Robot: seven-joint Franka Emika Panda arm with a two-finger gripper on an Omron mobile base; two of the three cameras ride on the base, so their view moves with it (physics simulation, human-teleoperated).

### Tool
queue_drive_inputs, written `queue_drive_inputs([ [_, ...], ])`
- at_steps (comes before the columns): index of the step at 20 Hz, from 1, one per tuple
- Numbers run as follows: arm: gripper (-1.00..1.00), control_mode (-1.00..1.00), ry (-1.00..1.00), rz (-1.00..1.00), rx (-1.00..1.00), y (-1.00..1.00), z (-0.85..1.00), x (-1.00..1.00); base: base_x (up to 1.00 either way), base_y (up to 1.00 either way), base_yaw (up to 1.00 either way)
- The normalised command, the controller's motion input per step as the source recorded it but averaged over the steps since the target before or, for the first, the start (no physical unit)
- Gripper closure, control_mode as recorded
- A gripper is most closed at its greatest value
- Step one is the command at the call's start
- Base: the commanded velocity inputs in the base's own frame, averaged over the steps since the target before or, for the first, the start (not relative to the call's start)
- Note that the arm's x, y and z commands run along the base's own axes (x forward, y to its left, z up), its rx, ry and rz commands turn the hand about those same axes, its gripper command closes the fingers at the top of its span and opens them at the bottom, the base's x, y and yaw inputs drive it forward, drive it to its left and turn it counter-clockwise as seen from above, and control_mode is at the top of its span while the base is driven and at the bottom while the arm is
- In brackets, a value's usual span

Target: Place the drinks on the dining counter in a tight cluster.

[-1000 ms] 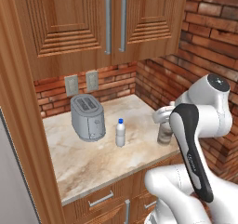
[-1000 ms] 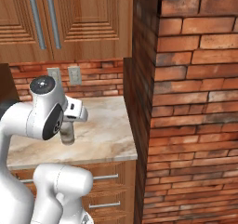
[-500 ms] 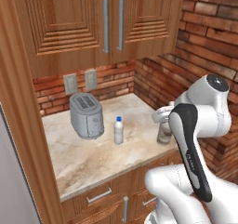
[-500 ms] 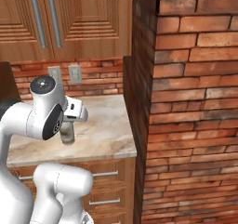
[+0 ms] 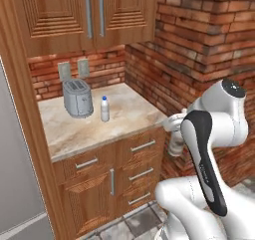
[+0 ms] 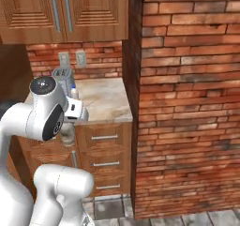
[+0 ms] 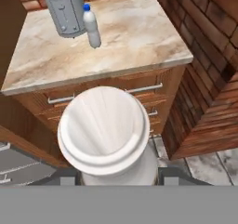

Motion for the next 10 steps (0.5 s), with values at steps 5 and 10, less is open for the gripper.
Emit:
queue_drive_inputs([
  [5, 1.00, 1.00, 0.00, 0.00, 0.00, 0.00, 0.00, 0.00, -0.25, 0.27, -0.69],
  [10, 1.00, 1.00, 0.00, 0.00, 0.00, 0.00, 0.00, 0.00, 0.01, 0.20, -0.97],
])
